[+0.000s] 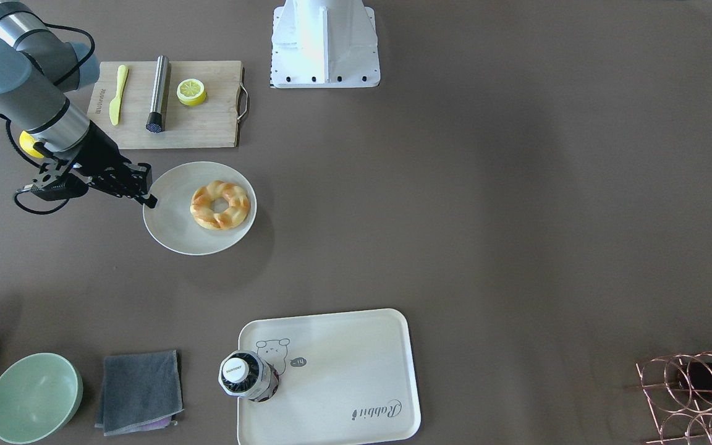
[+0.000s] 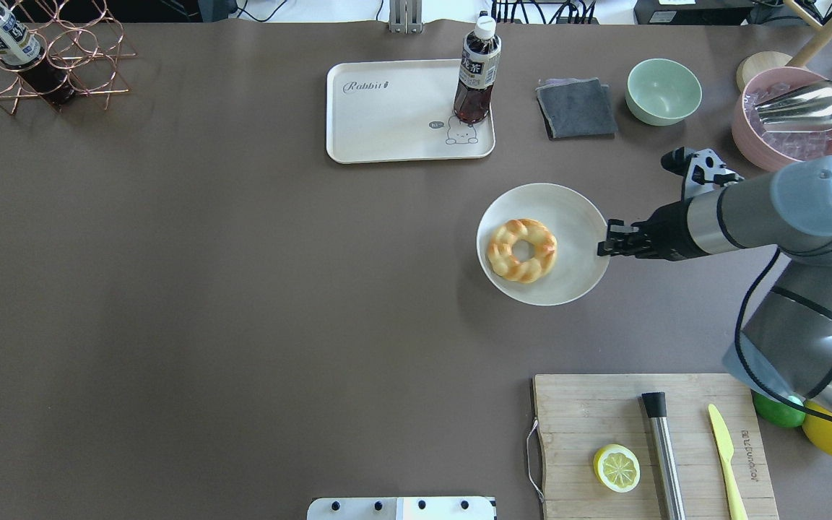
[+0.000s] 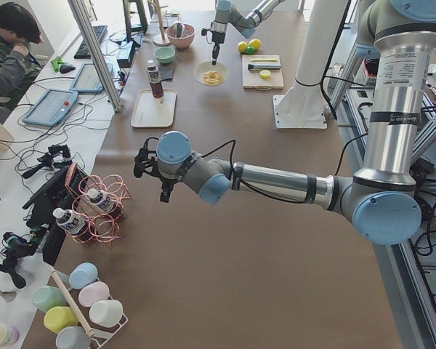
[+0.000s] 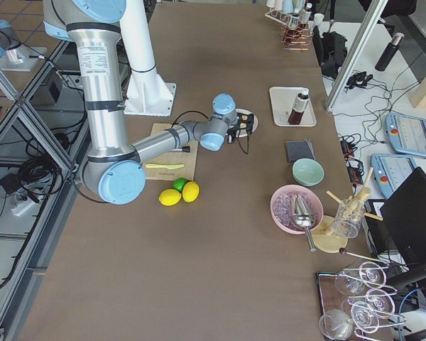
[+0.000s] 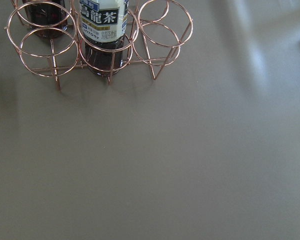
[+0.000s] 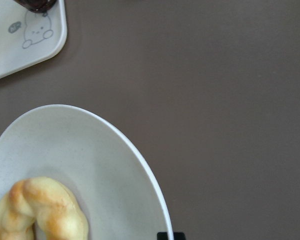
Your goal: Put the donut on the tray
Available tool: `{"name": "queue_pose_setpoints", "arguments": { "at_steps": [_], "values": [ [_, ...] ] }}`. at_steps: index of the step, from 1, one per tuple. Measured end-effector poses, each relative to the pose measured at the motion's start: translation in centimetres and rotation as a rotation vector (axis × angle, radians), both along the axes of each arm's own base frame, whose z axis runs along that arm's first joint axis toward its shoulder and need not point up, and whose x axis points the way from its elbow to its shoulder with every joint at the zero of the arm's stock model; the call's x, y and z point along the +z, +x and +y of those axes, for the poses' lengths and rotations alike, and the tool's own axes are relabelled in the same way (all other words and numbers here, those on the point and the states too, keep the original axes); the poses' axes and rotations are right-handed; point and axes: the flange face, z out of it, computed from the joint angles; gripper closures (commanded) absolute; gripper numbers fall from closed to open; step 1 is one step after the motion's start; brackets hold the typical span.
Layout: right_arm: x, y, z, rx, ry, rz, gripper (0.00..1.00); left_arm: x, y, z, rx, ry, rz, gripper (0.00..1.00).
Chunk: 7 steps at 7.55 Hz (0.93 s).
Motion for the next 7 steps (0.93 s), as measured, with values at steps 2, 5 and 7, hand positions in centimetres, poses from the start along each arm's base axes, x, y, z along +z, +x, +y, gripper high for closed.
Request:
{"name": "queue_pose_setpoints", "arguments": {
  "at_steps": [2, 5, 7],
  "values": [
    [-10.2, -7.5, -0.7, 0.056, -0.046, -0.072, 1.00, -3.4, 3.8, -1.3, -0.004, -0.065, 0.047, 0.01],
    [-27.6, -17.1, 2.1, 0.134, -0.137, -0.113, 1.00, -9.9, 10.6, -2.1, 0.000, -0.128, 0.149, 0.01],
    [-34.4, -21.1, 3.3, 0.160, -0.189, -0.083, 1.00, -13.8, 15.9, -2.0, 0.002, -0.166, 0.191, 0.01]
  ]
}}
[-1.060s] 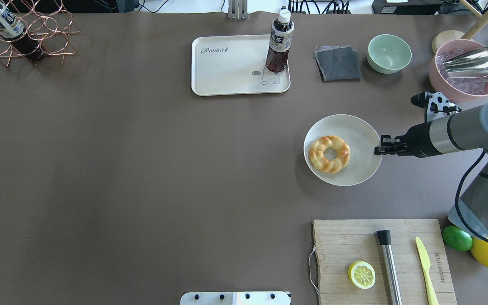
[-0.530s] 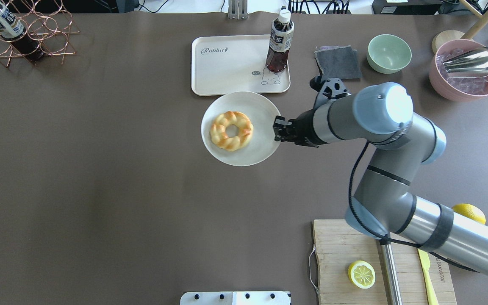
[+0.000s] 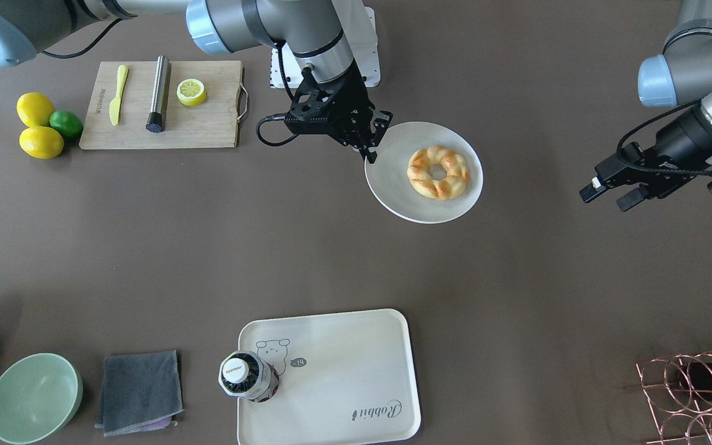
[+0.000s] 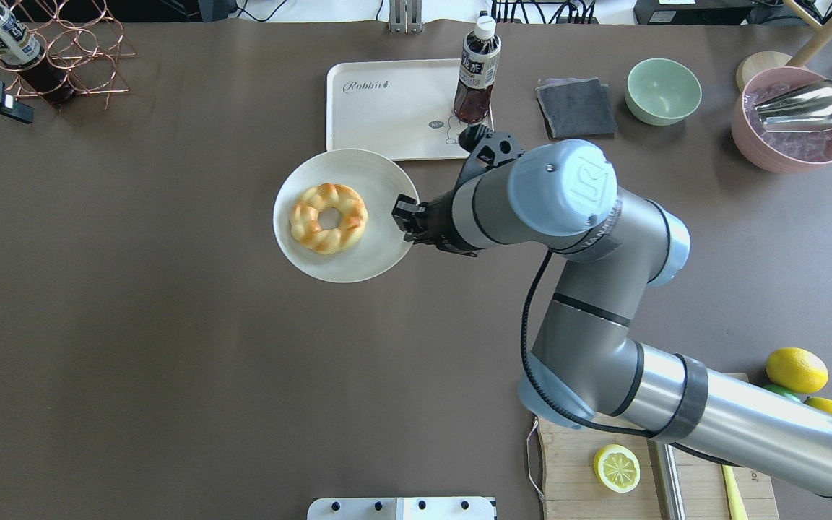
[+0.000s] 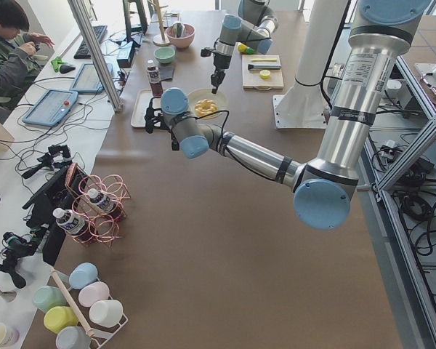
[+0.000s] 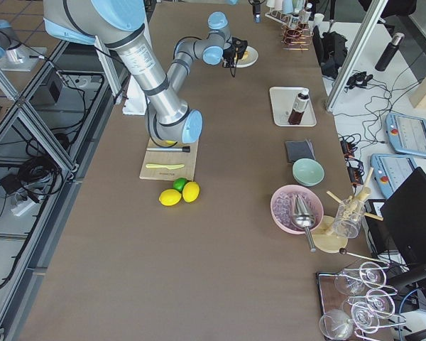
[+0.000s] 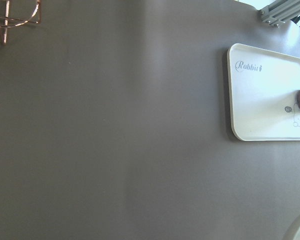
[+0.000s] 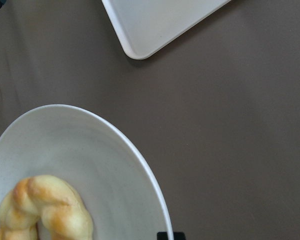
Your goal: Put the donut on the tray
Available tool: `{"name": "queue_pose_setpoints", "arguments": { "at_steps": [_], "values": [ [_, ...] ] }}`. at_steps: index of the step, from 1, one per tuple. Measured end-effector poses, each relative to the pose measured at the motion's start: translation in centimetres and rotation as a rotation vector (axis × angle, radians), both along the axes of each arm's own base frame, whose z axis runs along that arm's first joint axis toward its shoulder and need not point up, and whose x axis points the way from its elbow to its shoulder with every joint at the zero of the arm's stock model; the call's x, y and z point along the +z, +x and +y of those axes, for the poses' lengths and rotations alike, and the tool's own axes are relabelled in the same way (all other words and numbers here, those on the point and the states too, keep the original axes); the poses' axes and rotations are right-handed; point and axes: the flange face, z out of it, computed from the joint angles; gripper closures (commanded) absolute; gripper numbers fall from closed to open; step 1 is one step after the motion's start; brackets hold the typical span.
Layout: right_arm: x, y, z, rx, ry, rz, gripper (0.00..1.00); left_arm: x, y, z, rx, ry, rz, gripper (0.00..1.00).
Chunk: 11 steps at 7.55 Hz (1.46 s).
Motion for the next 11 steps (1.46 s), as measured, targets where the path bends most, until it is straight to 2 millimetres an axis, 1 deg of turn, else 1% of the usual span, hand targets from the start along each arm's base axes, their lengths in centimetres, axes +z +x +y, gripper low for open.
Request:
{"name": "queue_pose_setpoints", "arguments": {
  "at_steps": [1, 2, 3, 4, 6, 7, 8, 9, 11],
  "values": [
    [-1.9, -1.4, -0.1, 0.007, -0.020, 0.010, 1.00, -1.5, 3.1, 0.7, -0.005, 0.000, -0.002, 0.02],
    [-2.9, -2.5, -0.1, 0.013, -0.028, 0.020, 1.00, -2.6, 5.4, 1.7, -0.012, 0.005, -0.004, 0.03],
    [-3.4, -3.1, 0.1, 0.016, -0.031, 0.031, 1.00, -3.4, 6.9, 2.4, -0.017, 0.013, -0.005, 0.11],
    [-3.9, -3.5, 0.1, 0.018, -0.034, 0.039, 1.00, -3.7, 8.0, 2.8, -0.031, 0.020, -0.012, 0.28],
    [-4.7, -4.0, -0.1, 0.024, -0.039, 0.054, 1.00, -4.1, 8.9, 3.2, -0.044, 0.029, -0.018, 0.45],
    [-4.7, -4.0, -0.3, 0.030, -0.038, 0.057, 1.00, -4.3, 9.1, 3.5, -0.042, 0.034, -0.016, 0.49],
    [-4.7, -3.9, -0.5, 0.036, -0.037, 0.059, 1.00, -4.7, 9.3, 3.9, -0.037, 0.042, -0.010, 0.50],
    [-4.8, -3.7, -0.8, 0.041, -0.036, 0.058, 1.00, -4.9, 9.4, 4.2, -0.031, 0.045, -0.008, 0.52],
    [-4.9, -3.1, -1.6, 0.055, -0.034, 0.056, 1.00, -4.7, 10.1, 4.9, -0.014, 0.044, -0.010, 0.55]
  ]
}}
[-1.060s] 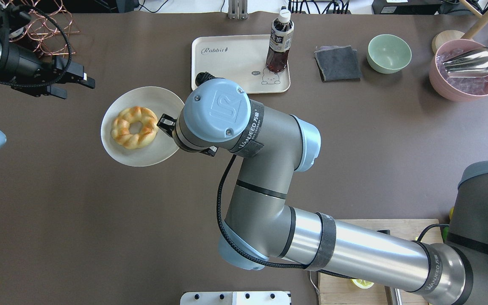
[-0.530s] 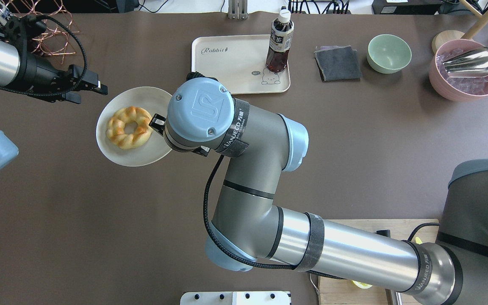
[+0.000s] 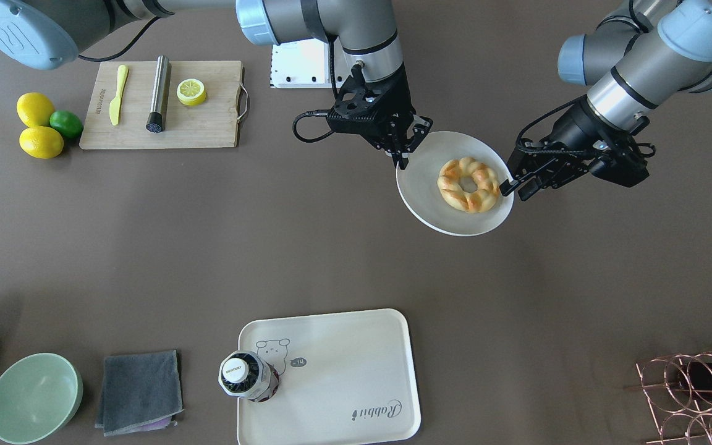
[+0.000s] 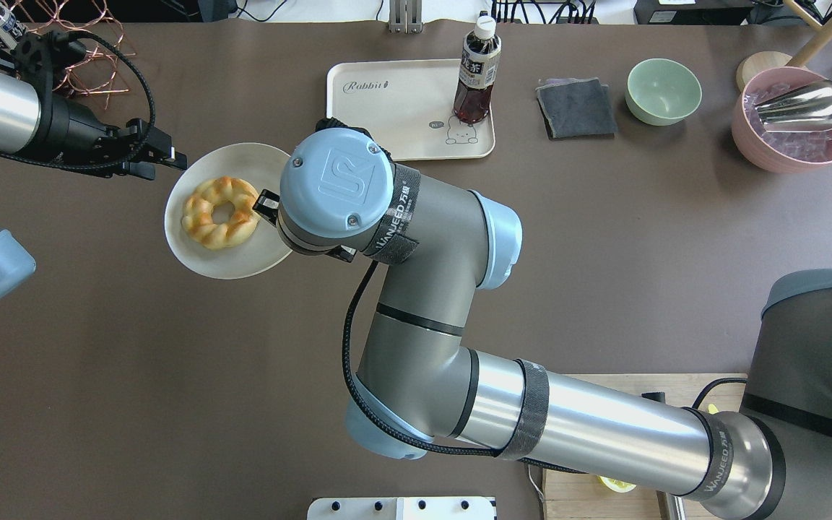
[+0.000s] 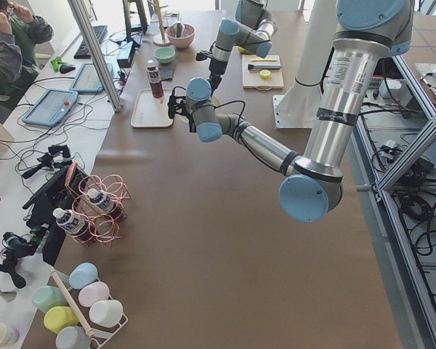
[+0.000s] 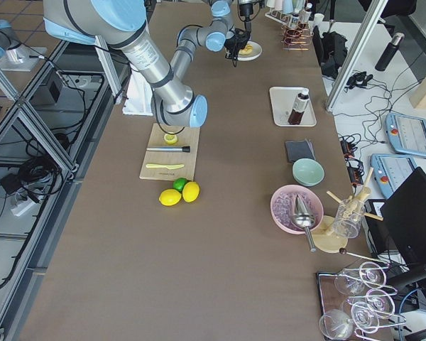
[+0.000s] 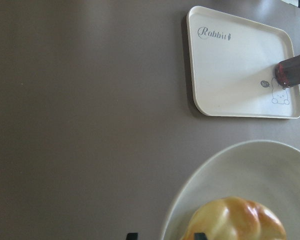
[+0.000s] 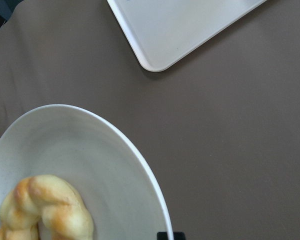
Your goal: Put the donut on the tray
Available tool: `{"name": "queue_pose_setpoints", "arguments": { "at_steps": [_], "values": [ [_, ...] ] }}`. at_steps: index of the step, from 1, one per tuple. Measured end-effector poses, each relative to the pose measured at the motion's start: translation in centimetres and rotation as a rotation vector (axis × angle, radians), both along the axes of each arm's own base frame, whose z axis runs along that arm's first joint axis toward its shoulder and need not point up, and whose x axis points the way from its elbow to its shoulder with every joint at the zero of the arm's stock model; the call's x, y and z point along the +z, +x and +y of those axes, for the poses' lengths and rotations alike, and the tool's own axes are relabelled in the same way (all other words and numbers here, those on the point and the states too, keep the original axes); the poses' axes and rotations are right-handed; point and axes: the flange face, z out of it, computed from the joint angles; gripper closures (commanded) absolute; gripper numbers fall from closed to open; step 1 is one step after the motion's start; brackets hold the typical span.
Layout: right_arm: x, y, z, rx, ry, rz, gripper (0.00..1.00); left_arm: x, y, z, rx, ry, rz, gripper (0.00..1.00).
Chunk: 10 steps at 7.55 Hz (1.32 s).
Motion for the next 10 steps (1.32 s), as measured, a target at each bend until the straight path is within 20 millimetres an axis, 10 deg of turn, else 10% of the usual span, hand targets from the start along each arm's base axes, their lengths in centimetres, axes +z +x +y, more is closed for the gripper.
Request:
{"name": "queue_pose_setpoints", "arguments": {
  "at_steps": [3, 5, 10],
  "values": [
    [0.03, 0.40, -0.74, 0.011, 0.000, -0.002, 1.00, 0.47, 0.38, 0.67, 0.015, 0.001, -0.005, 0.70],
    [0.20, 0.26, -0.88, 0.012, -0.002, 0.002, 1.00, 0.14, 0.30, 0.94, 0.020, 0.007, 0.000, 1.00],
    [-0.05, 0.31, -0.86, 0.011, 0.001, -0.005, 1.00, -0.02, 0.77, 1.31, 0.027, 0.008, 0.002, 1.00]
  ]
}}
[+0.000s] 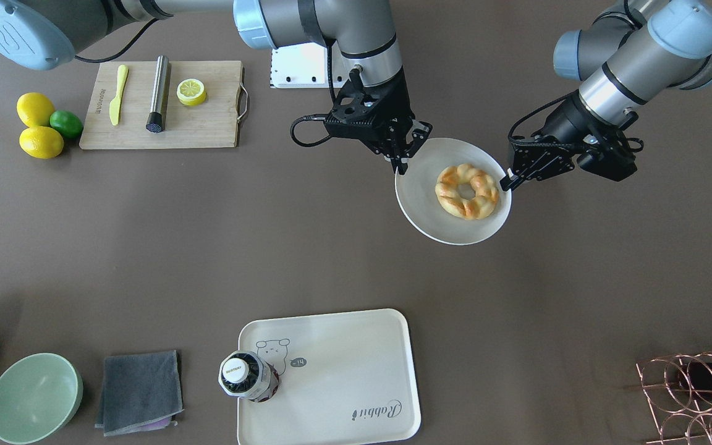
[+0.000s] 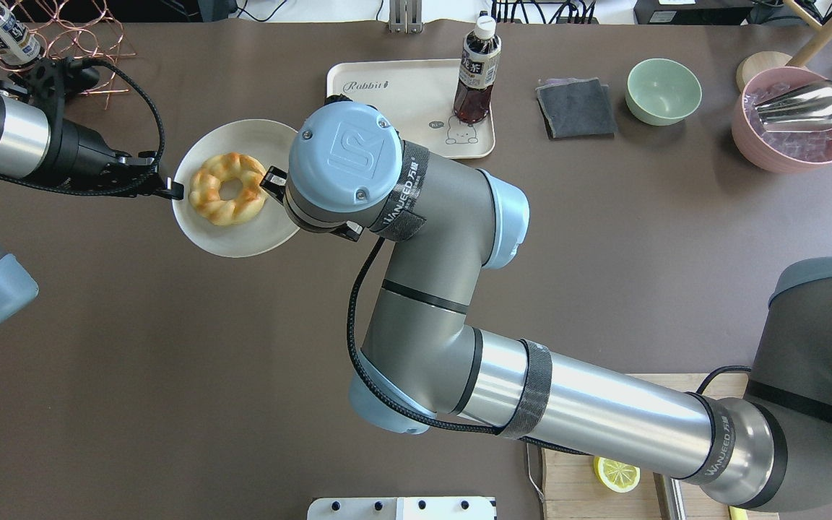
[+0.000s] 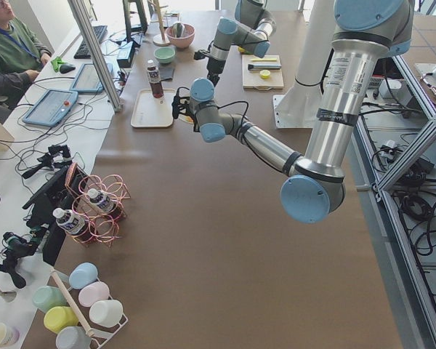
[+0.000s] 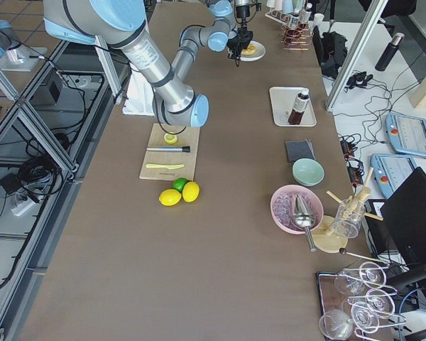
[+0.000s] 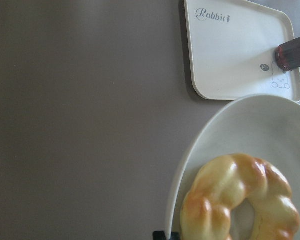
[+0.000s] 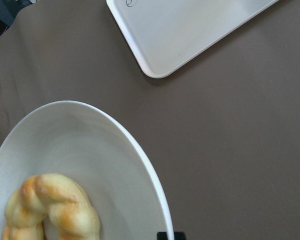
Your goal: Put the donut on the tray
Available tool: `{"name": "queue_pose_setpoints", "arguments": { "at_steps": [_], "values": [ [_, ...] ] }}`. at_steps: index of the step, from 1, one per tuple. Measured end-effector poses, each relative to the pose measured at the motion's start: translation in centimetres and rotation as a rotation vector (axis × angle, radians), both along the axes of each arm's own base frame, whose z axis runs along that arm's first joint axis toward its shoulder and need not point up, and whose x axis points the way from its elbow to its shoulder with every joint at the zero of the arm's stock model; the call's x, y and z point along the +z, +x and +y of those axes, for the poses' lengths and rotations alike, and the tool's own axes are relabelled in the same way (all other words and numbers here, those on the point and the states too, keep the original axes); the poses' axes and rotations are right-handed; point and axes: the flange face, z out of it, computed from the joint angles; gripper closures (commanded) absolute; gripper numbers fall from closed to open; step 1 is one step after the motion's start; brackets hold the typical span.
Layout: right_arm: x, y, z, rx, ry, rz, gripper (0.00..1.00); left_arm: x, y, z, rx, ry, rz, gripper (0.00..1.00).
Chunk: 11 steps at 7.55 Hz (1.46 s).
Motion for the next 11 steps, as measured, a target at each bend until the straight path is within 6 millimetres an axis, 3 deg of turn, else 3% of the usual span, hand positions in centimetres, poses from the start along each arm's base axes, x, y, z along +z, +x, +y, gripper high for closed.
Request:
{"name": "queue_pose_setpoints", "arguments": {
  "at_steps": [1, 2, 4, 5, 8, 11],
  "values": [
    [0.1, 0.0, 0.0, -0.001, 0.002, 0.001, 0.80, 0.0, 0.1, 0.0, 0.001, -0.001, 0.000, 1.00],
    [0.0, 0.0, 0.0, -0.005, 0.008, 0.001, 0.54, 0.1, 0.1, 0.0, 0.002, -0.004, -0.001, 1.00],
    [0.1, 0.1, 0.1, -0.011, 0.017, 0.004, 0.28, 0.2, 0.2, 0.1, 0.009, -0.012, 0.001, 1.00],
    [0.1, 0.0, 0.2, -0.014, 0.019, 0.005, 0.00, 0.3, 0.1, 0.2, 0.011, -0.014, 0.002, 1.00],
    [-0.2, 0.2, 0.5, -0.015, 0.027, -0.002, 0.00, 0.6, 0.2, 0.2, 0.027, -0.026, 0.004, 1.00],
    [-0.6, 3.2, 0.1, -0.051, 0.069, -0.020, 0.00, 2.0, 0.6, -1.6, 0.009, -0.063, -0.022, 1.00]
  ]
}}
